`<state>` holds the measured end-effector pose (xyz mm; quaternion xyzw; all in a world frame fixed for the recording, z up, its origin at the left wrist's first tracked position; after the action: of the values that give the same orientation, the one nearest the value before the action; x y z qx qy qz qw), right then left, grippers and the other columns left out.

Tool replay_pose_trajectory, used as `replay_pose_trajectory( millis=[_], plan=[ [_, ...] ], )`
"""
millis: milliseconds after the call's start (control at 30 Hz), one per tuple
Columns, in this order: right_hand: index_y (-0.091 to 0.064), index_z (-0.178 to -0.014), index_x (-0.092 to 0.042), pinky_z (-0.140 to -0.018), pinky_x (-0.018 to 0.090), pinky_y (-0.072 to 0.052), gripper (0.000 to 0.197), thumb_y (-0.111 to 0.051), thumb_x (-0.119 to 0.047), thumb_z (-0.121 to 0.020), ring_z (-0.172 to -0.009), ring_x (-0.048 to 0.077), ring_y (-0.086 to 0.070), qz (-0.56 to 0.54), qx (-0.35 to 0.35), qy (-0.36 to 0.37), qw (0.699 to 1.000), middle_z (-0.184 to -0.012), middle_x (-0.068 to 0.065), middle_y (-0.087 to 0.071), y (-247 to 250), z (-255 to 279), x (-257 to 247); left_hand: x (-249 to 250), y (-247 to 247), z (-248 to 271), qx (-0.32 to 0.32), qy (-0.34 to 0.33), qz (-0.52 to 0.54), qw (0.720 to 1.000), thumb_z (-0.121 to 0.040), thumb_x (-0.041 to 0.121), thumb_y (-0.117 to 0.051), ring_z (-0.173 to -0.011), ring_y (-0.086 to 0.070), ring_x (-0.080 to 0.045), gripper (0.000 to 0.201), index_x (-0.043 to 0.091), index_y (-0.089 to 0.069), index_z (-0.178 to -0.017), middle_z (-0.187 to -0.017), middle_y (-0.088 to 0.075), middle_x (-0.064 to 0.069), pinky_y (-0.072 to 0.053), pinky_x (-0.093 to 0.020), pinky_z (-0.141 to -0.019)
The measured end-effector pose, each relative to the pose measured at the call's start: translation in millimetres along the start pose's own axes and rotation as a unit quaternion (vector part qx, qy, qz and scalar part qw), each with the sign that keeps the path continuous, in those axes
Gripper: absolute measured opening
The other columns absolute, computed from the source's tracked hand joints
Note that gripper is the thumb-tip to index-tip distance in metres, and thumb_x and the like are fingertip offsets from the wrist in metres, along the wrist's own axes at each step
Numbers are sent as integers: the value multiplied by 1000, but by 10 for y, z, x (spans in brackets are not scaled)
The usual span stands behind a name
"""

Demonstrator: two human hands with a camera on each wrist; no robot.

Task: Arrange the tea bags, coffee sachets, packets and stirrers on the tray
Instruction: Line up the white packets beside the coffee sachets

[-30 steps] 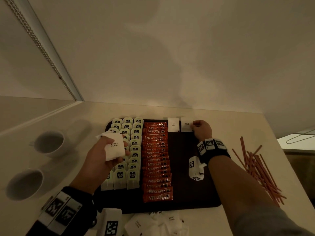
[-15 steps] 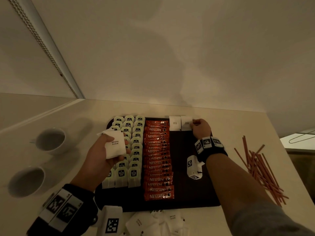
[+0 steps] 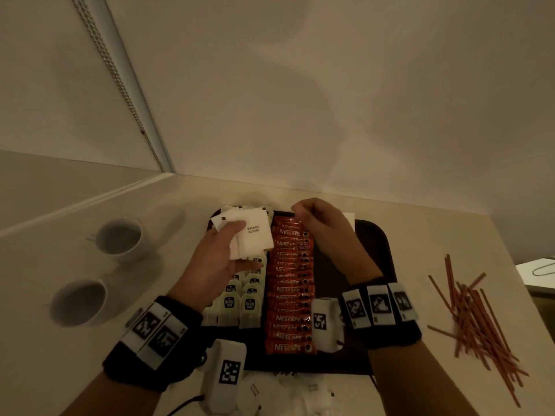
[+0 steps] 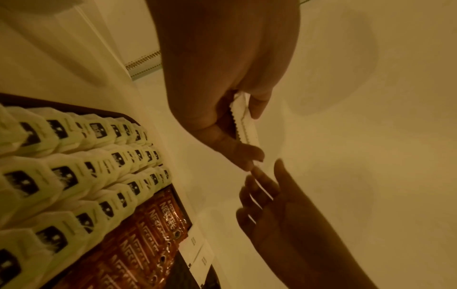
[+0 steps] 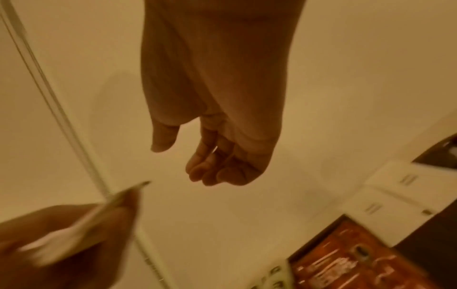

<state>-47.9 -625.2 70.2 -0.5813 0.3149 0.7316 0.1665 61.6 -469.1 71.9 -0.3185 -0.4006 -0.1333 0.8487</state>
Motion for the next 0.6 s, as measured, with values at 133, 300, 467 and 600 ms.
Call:
replay_pose_trajectory(
  millis=[133, 300, 467, 600],
  plan=[
    [-60, -100, -20, -76, 25, -56, 29, -73, -33, -77, -89, 14, -66, 18, -75, 11, 997, -96, -1, -68, -259, 222, -205, 28, -78, 13, -13, -48, -46, 998, -93, 14, -54, -70, -67, -15, 16, 18, -60, -107, -87, -71, -3, -49, -25, -43],
    [-56, -101, -15, -70, 25, -55, 21, -62, -4, -85, -92, 15, -66, -58, -21, 24, 998, -103, 2, -63, -237, 299, -251, 31, -45, 48, -35, -71, -132, 988, -85, 1, -61, -70, -65, -14, 26, 21, -64, -101, -85, -72, -1, -47, -25, -47],
    [-58, -95, -21, -63, 25, -56, 22, -60, -2, -84, -80, 9, -64, 12, 18, 89, 996, -87, -6, -65, -129, 307, -372, 9, -49, 108, -74, -63, -150, 984, -81, 15, -70, -69, -64, -13, 22, 25, -65, -99, -83, -72, 4, -48, -24, -48],
    [-63, -96, -26, -64, 15, -53, 21, -60, -6, -87, -77, 2, -63, 65, 19, 111, 992, -83, -11, -67, -96, 295, -448, -19, -91, 116, -75, -39, -159, 984, -83, 11, -68, -70, -65, -16, 21, 24, -63, -98, -88, -71, -3, -44, -23, -43]
  ],
)
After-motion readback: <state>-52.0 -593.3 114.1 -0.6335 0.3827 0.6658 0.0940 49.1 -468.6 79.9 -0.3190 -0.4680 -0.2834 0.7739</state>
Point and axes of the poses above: each hand's wrist, its own z-axis away from the middle knuckle, its own y-axis out of the back of the hand, x = y × z, the point moved 1 cm from there along -z, towards the middle knuckle
